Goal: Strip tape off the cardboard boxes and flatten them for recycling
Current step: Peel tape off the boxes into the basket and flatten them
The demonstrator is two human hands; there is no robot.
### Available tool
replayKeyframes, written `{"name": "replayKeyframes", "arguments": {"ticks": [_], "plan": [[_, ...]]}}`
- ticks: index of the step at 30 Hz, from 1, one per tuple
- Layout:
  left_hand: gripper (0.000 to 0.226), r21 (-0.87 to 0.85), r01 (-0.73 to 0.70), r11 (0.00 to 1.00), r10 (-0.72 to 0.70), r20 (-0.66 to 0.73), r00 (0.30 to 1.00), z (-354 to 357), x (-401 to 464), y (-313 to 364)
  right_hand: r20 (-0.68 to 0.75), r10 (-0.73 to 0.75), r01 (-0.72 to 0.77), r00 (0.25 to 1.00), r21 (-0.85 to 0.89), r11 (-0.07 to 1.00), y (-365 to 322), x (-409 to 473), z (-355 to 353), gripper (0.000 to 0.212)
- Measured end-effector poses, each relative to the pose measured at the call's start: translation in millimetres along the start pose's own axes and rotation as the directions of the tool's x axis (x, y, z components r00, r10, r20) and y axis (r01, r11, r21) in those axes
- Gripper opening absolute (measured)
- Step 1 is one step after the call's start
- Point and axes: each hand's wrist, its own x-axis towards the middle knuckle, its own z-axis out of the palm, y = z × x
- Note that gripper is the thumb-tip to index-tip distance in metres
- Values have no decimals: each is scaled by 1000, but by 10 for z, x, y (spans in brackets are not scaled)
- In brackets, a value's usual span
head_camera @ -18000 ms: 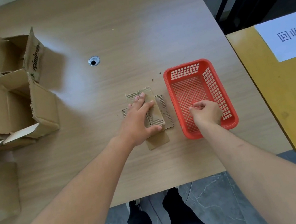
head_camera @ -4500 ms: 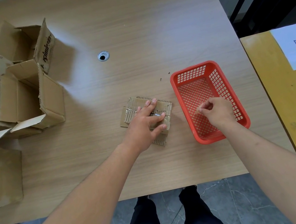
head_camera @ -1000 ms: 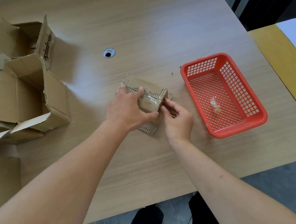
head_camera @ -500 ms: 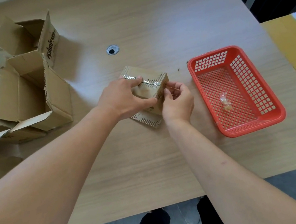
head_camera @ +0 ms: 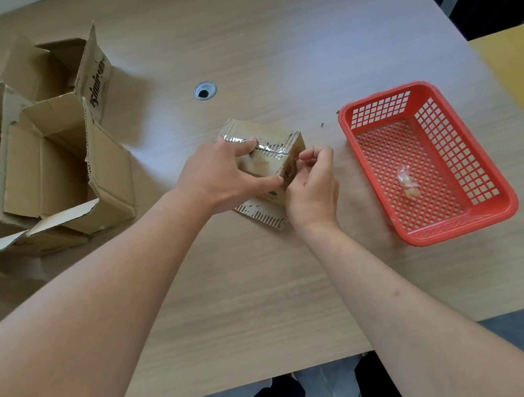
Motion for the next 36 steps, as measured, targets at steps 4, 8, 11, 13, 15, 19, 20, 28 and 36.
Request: {"name": "replayKeyframes", "arguments": {"ticks": [4,8,11,13,15,19,20,28,36], "plan": [[95,-10,-6,1000,6,12,1000,-8,10,-4,17,-34,34,999,31,999,-2,-2,-59,19],[95,-11,9,1000,-9,9,1000,-9,31,-18,47,-46,42,998,78,996,-8,44,-88,14],[96,-10,10,1000,-9,17,1000,-1,37,-24,57,-39,32,998,132,991,13,38,-147,16],[95,-13,6,1000,-6,22,1000,-1,35,-14,73,-30,18,997,157,987,9,34,-194,21],[94,-15,6,1000,-6,27,1000,-13,34,-1,93,-3,-12,996,160,987,23,55,-218,22],[95,-11,11,1000,-11,44,999,-33,44,11,102,93,-109,990,160,981,1,73,-226,14],[95,-13,12,1000,-11,47,999,-34,44,19,87,93,-105,992,153,983,-11,69,-227,11],[96,-7,22,1000,-22,56,998,-10,63,25,44,231,-234,972,67,970,-116,98,-229,11],[101,3,20,1000,-21,78,997,-13,84,2,153,409,-435,900,234,869,-166,79,-237,14]]}}
